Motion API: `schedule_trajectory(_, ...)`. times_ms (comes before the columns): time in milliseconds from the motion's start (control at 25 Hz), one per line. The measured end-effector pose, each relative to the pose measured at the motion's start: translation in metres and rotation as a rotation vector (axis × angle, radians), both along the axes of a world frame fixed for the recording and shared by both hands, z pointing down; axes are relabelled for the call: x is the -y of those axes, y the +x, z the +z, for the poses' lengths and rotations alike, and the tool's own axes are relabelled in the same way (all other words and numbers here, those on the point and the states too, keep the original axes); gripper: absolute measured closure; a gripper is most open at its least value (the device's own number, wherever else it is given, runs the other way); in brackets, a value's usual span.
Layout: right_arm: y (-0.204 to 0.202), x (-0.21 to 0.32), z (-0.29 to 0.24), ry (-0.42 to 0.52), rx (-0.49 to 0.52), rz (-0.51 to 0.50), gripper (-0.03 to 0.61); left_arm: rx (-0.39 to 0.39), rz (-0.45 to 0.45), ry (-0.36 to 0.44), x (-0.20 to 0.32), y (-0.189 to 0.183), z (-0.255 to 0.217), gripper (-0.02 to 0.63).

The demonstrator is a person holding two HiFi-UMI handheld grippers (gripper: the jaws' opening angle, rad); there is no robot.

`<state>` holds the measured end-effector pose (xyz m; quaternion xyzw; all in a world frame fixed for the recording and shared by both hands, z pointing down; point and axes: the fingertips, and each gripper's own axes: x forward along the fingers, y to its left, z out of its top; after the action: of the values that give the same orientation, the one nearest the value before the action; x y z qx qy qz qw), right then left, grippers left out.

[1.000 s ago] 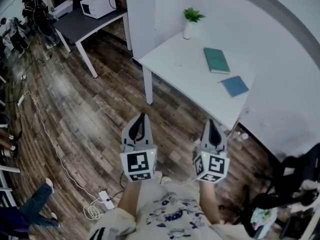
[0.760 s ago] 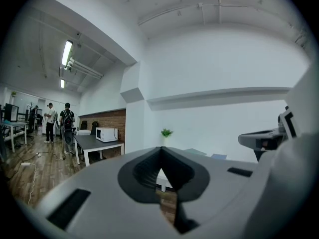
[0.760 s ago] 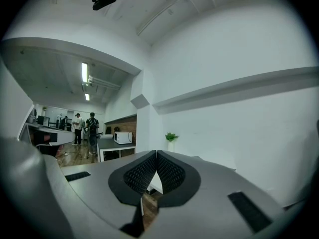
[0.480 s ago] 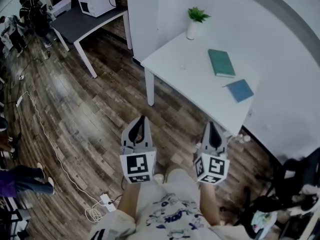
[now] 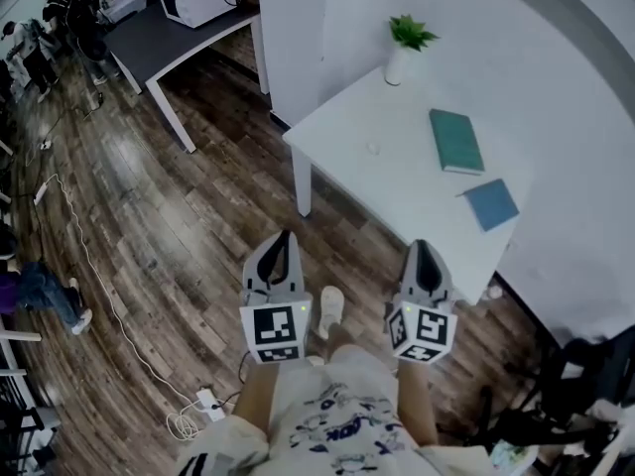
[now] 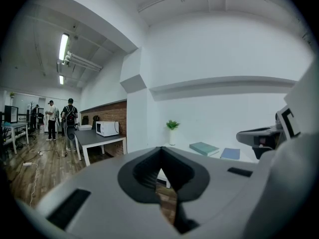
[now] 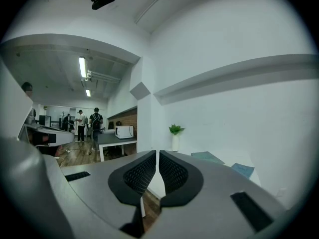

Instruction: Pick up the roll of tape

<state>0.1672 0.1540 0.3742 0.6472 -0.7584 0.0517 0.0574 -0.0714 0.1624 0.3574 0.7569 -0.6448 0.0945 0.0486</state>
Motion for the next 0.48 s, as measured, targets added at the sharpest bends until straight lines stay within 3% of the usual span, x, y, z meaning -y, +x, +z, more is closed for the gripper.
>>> schedule_trajectory(480, 0.002, 0.159, -0.008, 0.007, -0.016, -0.052, 0.574, -0.009, -0.061, 0.001, 0.14, 0.0, -0.008, 0.614)
